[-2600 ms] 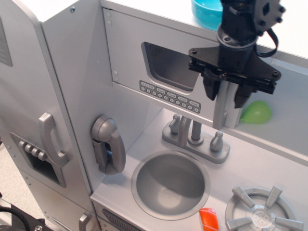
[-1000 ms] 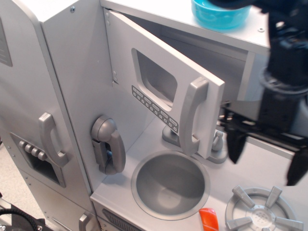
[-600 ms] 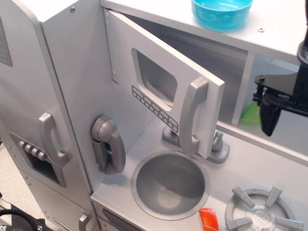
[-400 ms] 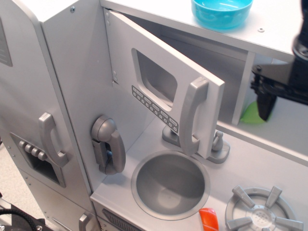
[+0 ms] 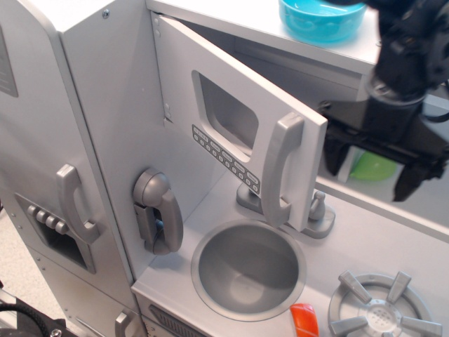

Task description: Open microwave

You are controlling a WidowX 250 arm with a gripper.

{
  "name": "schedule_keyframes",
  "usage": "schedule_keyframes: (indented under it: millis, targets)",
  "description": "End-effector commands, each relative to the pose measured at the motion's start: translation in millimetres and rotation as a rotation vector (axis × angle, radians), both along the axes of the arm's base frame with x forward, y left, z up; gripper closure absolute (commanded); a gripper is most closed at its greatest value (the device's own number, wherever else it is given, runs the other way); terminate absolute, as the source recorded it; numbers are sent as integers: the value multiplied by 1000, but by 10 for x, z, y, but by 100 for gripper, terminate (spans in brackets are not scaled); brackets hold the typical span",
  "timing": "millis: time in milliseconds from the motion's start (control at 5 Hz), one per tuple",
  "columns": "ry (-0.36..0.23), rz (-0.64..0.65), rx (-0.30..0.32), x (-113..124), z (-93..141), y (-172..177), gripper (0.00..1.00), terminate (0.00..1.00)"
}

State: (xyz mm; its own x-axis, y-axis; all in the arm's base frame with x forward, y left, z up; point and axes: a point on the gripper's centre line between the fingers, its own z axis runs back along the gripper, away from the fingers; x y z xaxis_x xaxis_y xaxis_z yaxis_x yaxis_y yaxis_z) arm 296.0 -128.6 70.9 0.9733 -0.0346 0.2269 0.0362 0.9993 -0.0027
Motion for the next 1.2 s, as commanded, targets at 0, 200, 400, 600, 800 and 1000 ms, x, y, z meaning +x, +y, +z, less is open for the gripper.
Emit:
schedule_keyframes:
  millis: [0, 200, 400, 600, 800, 1000]
  targets:
    - [-35, -68, -57, -377, 308, 460, 0, 0]
    - [-30, -76, -81, -616, 365, 723, 0, 0]
    - [-28, -74, -75, -787, 351, 993, 0, 0]
    - [-38, -82, -50, -945, 281, 1294, 0, 0]
    - [-19, -92, -32, -1009, 236, 1308, 0, 0]
    - [-14, -61, -36, -969, 339, 1235, 0, 0]
